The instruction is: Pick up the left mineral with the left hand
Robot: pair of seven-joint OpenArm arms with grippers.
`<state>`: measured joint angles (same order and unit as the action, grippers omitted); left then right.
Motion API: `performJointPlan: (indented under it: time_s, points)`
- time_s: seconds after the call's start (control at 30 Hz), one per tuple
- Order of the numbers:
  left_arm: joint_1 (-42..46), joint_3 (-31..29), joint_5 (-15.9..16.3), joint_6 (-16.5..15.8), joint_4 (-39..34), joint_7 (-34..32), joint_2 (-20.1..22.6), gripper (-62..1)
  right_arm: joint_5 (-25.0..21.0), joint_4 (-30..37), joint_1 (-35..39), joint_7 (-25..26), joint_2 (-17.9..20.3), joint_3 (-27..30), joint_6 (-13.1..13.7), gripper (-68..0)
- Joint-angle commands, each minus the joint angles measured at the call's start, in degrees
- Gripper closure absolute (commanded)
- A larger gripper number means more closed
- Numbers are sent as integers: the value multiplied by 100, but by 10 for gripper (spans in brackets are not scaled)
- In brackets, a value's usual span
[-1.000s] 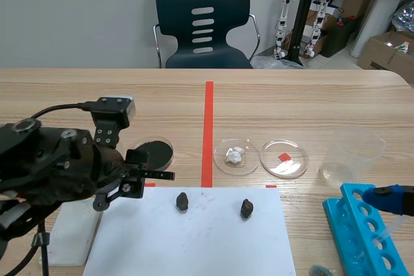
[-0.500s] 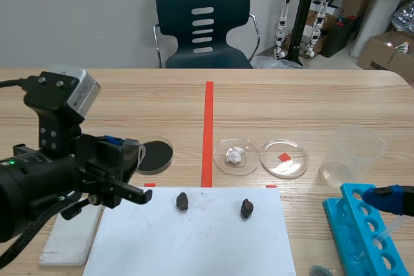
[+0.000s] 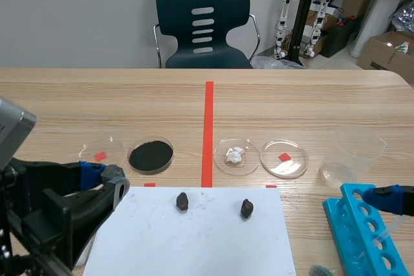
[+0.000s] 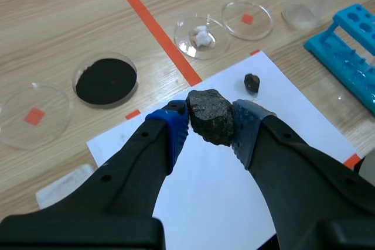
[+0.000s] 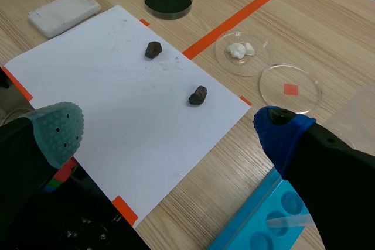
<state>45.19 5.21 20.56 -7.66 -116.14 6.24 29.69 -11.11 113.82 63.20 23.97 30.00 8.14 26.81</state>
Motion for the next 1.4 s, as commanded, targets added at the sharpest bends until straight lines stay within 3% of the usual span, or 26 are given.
performJointPlan:
  time_s: [0.0, 0.2, 1.37]
  points:
    - [79, -31, -37, 13, -74, -251, -11, -126, -66, 44, -22, 81, -2, 15, -2, -604]
    - [437, -238, -352, -457, -72, -767, -11, -126, -66, 44, -22, 81, -2, 15, -2, -604]
    - [463, -240, -415, -457, -72, -881, -13, -126, -66, 44, -22, 81, -2, 15, -2, -604]
